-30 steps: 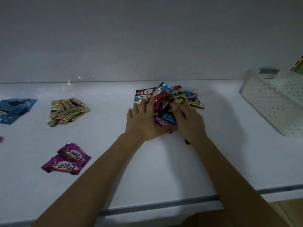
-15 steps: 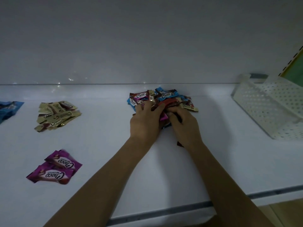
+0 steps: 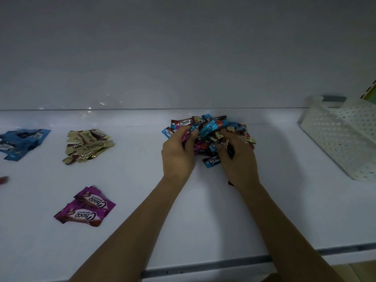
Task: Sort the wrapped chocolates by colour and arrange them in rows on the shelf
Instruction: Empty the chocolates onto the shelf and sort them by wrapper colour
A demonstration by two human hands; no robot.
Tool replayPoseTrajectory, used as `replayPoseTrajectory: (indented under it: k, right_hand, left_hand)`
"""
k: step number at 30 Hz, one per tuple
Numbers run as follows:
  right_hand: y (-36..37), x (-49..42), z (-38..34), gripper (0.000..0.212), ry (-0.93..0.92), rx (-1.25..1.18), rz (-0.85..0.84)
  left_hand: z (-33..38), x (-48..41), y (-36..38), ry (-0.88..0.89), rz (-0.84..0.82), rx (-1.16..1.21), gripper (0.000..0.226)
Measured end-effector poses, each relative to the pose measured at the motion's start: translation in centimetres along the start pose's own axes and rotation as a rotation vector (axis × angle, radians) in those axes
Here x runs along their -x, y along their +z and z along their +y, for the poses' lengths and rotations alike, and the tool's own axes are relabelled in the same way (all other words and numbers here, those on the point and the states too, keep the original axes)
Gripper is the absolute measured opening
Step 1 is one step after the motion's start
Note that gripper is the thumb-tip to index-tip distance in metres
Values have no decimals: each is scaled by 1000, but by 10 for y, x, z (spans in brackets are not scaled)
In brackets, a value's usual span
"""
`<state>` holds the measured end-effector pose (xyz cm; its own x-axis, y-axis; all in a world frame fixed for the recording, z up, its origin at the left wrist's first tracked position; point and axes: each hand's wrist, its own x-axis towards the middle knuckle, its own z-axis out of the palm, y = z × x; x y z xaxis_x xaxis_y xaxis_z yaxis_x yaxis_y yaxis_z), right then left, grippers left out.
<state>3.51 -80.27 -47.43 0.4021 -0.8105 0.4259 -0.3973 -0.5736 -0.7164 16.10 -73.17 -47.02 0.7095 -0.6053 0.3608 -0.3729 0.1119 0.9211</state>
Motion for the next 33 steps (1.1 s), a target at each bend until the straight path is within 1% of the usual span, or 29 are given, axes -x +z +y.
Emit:
replayPoseTrajectory:
  k: [2, 5, 9, 11, 13, 14, 15, 17, 18, 20, 21, 23, 25, 28, 30, 33]
  right_hand:
    - [0, 1, -2, 41, -23, 58, 35]
    - [-2, 1, -4, 37, 2, 82, 89]
    - [-4, -1, -6, 35, 87, 25, 54]
    - [-3, 1, -11, 40, 46, 95, 73]
    - [-2, 4, -23, 51, -44, 169, 105]
    - [-1, 6, -32, 54, -86, 104, 106]
    - [0, 9, -48, 53, -74, -37, 57]
    - [6, 12, -82, 41, 65, -369, -90]
    - [10, 11, -95, 32, 113, -458, -132]
    - [19, 6, -115, 19, 147, -508, -125]
    - [23, 4, -123, 17, 183, -550, -99]
    - [30, 1, -138, 19, 261, -657, -52]
    - [38, 2, -153, 20, 294, -742, -50]
    - [57, 9, -178, 18, 295, -840, -131]
    - [71, 17, -199, 18, 295, -876, -211]
    - [95, 31, -233, 17, 276, -844, -380]
  left_hand:
    - [3, -1, -1, -31, 18, 95, 23]
    - [10, -1, -4, -98, 38, 171, 21]
    - [24, -4, -11, -199, 57, 398, 20]
    - [33, -4, -19, -231, 30, 419, 20]
    - [37, -1, -28, -251, -5, 405, 20]
    - [39, 1, -32, -259, -11, 400, 19]
    - [42, 3, -35, -269, -16, 395, 19]
    - [48, 7, -42, -297, -49, 383, 22]
    - [51, 9, -45, -310, -67, 388, 23]
    - [57, 10, -54, -333, -78, 418, 24]
    - [61, 9, -60, -357, -61, 435, 25]
    - [65, 6, -73, -433, 9, 468, 29]
    - [69, 4, -91, -498, 89, 506, 30]
    - [69, 5, -126, -524, 179, 493, 35]
    - [67, 7, -155, -506, 258, 483, 37]
    - [63, 15, -204, -449, 367, 484, 31]
